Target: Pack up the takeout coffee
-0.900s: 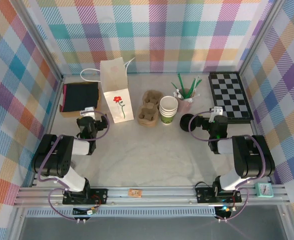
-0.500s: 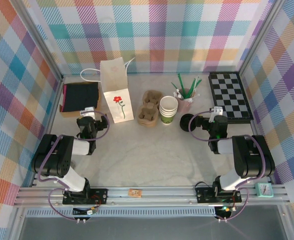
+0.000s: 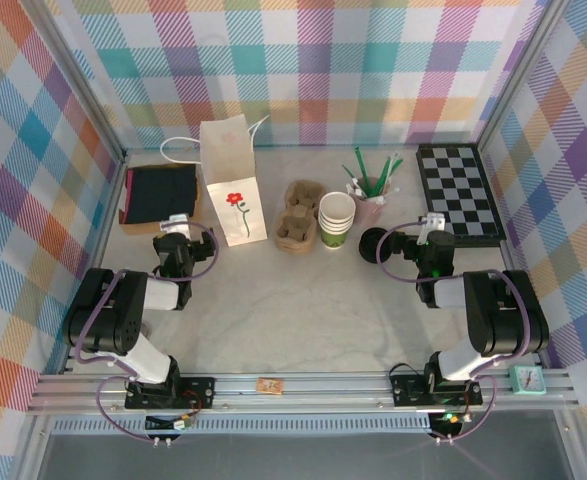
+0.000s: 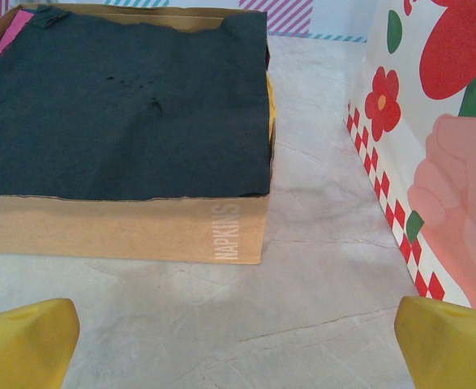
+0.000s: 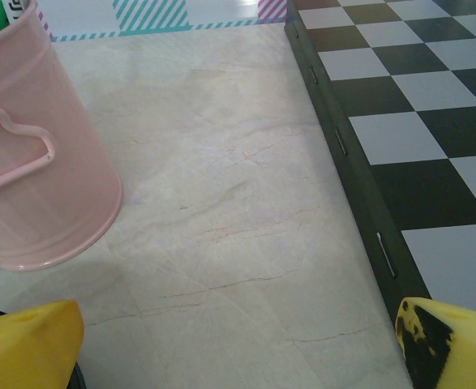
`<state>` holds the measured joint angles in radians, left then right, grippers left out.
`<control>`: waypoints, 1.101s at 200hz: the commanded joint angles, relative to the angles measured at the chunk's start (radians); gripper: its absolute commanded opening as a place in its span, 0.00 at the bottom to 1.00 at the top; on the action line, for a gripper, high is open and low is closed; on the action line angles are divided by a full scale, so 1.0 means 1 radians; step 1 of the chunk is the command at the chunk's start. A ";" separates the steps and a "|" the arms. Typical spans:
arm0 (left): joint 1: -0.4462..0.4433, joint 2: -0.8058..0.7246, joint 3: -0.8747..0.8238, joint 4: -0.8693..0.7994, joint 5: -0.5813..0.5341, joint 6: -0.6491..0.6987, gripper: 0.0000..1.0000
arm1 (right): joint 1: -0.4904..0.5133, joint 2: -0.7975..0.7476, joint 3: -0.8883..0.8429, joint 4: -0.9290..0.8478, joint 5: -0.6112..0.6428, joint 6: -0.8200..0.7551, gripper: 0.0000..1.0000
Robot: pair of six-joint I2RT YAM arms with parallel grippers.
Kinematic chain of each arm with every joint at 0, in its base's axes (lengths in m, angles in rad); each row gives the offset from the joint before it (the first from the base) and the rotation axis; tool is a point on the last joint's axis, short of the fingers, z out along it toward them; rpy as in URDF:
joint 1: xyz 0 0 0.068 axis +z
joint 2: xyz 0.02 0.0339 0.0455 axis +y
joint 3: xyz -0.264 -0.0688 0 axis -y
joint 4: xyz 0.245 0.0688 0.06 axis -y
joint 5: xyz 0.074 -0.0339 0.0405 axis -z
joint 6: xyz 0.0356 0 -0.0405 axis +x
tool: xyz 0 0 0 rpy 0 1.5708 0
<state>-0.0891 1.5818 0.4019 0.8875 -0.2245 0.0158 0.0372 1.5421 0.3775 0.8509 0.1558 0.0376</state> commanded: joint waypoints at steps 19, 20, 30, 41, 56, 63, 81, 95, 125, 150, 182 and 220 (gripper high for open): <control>0.002 -0.002 0.001 -0.010 0.013 -0.009 0.97 | -0.004 -0.010 0.016 0.010 -0.001 0.008 0.99; 0.003 -0.003 0.001 -0.009 0.012 -0.008 0.97 | -0.004 -0.010 0.016 0.010 -0.001 0.008 0.99; -0.002 -0.002 -0.001 -0.003 -0.007 -0.007 0.95 | -0.004 -0.010 0.015 0.010 -0.001 0.008 0.99; -0.031 -0.040 0.016 -0.063 -0.088 -0.002 0.96 | -0.004 -0.011 0.014 0.012 -0.001 0.008 0.99; -0.078 -0.137 0.106 -0.305 -0.163 0.022 0.96 | -0.003 -0.058 0.008 -0.016 -0.015 0.002 0.99; -0.094 -0.169 0.150 -0.394 -0.206 0.023 0.96 | -0.002 -0.086 0.000 -0.024 -0.013 -0.002 0.99; -0.119 -0.257 0.213 -0.517 -0.298 0.009 0.96 | 0.003 -0.213 0.041 -0.231 -0.005 0.019 0.99; -0.120 -0.338 0.240 -0.592 -0.305 -0.041 0.96 | 0.002 -0.299 0.116 -0.457 -0.018 0.062 0.99; -0.121 -0.464 0.342 -0.833 -0.354 -0.176 0.96 | 0.001 -0.396 0.246 -0.849 0.023 0.363 0.99; -0.121 -0.582 0.439 -1.064 -0.353 -0.280 0.96 | -0.002 -0.448 0.328 -1.062 -0.128 0.432 0.99; -0.121 -0.736 0.581 -1.306 -0.227 -0.332 0.92 | 0.001 -0.541 0.419 -1.248 -0.178 0.447 0.99; -0.187 -0.795 0.719 -1.543 0.028 -0.405 0.86 | 0.018 -0.589 0.565 -1.475 -0.298 0.442 0.87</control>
<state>-0.2226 0.8085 1.0615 -0.4114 -0.3882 -0.3103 0.0391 0.9836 0.8436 -0.4175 -0.0391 0.4583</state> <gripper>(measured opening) 0.871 0.900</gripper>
